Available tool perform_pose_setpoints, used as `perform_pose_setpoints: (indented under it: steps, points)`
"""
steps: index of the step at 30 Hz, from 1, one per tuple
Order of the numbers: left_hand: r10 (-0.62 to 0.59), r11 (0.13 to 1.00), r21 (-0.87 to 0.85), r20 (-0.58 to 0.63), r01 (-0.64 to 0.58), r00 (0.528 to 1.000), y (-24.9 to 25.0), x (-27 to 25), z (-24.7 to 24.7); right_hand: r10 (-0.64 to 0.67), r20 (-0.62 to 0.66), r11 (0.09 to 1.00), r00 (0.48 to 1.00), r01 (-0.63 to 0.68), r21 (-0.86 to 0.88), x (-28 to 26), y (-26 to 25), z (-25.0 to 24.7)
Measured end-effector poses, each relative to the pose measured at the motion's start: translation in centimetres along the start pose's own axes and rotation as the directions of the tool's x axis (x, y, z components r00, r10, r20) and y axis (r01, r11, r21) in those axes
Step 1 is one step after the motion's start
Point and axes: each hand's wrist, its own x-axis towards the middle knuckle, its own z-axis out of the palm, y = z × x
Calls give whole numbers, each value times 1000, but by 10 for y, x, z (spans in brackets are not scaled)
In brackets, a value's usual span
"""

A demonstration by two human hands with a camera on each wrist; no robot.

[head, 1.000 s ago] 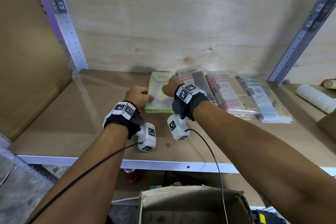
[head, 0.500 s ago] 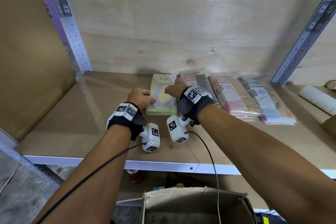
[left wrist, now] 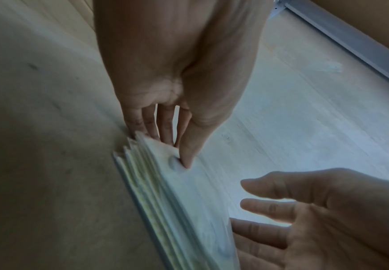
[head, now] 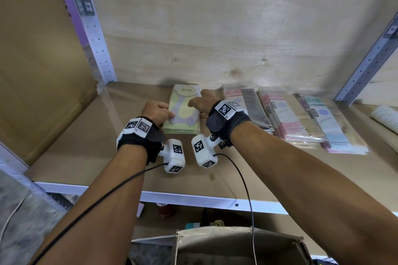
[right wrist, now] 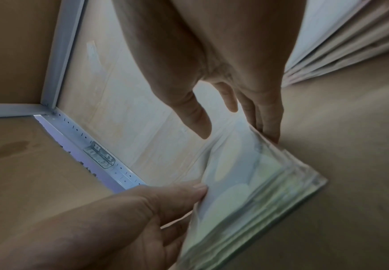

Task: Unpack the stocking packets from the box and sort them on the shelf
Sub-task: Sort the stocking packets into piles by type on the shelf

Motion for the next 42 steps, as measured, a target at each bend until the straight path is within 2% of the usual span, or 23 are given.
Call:
perform_pose_setpoints:
  steps: [9,12,15,17,19,21,24,27,30,36,39,42]
  points:
    - [-14,1000,27,-38,15,999,3,6,1,-49,1,999,999,49,-18,4,-3,-3]
    - [7,996,85,-40,-3,999,7,0,0,-77,-1,996,997,77,-54,1,-1,-7]
    - [80,976,210,-134,-50,988,18,-6,1,-209,-37,978,977,209,-10,-10,0,-25]
    - [170,954,280,-220,-104,961,34,-17,5,-303,-89,949,949,309,67,-21,3,-51]
    - [275,924,340,-265,-178,924,53,-28,16,-361,-179,923,915,377,69,-35,11,-84]
    - [350,908,328,-246,-263,904,71,-37,32,-370,-257,919,893,392,38,-48,25,-115]
    - [346,933,160,-156,-322,925,92,-54,60,-305,-308,946,901,325,14,-58,54,-147]
    - [254,967,23,60,-255,965,101,-66,91,-212,-321,975,923,224,0,-59,80,-156]
    - [137,990,-2,224,-140,965,100,-72,116,-164,-291,986,943,166,-17,-56,97,-151]
    - [-21,1000,11,226,19,974,85,-59,135,-101,-161,995,982,101,-12,-52,97,-142]
    - [-24,999,-32,247,33,969,85,-52,138,-31,-115,999,993,27,-39,-48,95,-140]
    - [-4,1000,7,228,3,974,85,-49,144,-7,-105,992,994,-6,-124,-46,94,-140]
